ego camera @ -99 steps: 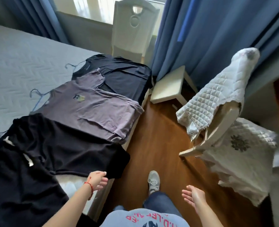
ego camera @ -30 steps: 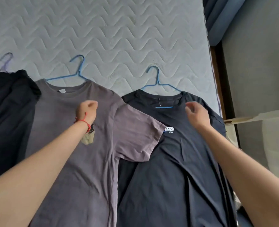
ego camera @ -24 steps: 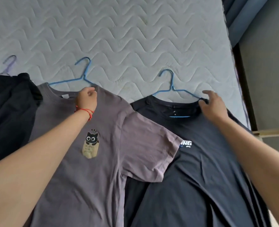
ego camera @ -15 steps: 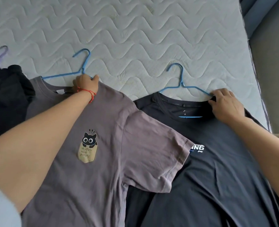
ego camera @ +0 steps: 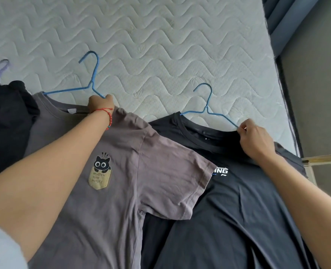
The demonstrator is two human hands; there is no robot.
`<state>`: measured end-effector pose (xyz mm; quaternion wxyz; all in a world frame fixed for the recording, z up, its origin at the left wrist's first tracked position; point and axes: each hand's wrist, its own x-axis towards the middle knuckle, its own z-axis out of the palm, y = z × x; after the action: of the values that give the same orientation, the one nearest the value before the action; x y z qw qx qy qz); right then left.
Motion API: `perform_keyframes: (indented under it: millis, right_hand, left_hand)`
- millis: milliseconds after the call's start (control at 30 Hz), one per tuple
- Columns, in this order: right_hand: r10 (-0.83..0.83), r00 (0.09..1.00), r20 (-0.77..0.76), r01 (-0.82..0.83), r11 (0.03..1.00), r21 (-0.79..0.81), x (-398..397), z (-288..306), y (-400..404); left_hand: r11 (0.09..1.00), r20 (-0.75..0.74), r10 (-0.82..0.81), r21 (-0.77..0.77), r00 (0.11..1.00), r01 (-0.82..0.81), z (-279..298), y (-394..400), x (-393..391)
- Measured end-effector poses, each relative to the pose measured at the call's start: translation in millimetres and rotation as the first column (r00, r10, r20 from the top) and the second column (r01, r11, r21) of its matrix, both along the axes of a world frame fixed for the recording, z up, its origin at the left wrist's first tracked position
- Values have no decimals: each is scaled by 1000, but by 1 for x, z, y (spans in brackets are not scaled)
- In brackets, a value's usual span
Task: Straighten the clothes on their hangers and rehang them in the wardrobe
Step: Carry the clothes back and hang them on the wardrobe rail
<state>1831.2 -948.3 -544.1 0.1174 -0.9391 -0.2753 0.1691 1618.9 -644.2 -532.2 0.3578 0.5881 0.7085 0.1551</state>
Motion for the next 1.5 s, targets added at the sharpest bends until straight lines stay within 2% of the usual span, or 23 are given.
perform_keyframes:
  millis: [100, 367, 600, 800, 967, 1167, 1267, 1333, 1400, 1500]
  right_hand:
    - [-21, 996, -84, 22, 1000, 11, -12, 26, -7]
    - [-58, 953, -298, 139, 956, 259, -43, 133, -20]
    - [-96, 963, -251, 188, 908, 374, -46, 243, -49]
    - [-98, 977, -190, 177, 867, 465, -50, 354, -73]
    - [-48, 980, -195, 155, 799, 581, -64, 452, -84]
    - [51, 919, -392, 260, 668, 697, -97, 544, -77]
    - [155, 834, -529, 306, 668, 678, -121, 570, -64]
    - [276, 763, -585, 281, 674, 684, -142, 583, -53]
    - [380, 721, -579, 211, 676, 706, -166, 595, -44]
    - [464, 711, -529, 129, 653, 746, -200, 605, -31]
  left_hand:
    - [999, 75, 31, -11, 997, -30, 14, -9, -14]
    - [998, 57, -23, 67, 998, 19, 119, -84, -23]
    - [983, 208, -105, 171, 972, 70, 218, -139, -22]
    - [969, 463, -171, 238, 870, 64, 330, -181, -8]
    - [964, 557, -177, 265, 811, 28, 403, -206, -21]
    - [895, 597, -313, 446, 739, 19, 497, -220, -64]
    - [847, 586, -370, 532, 721, 3, 541, -223, -101]
    - [818, 571, -391, 575, 722, -12, 561, -224, -130]
    - [802, 566, -391, 596, 726, -33, 574, -226, -160]
    - [810, 598, -364, 582, 714, -74, 584, -227, -205]
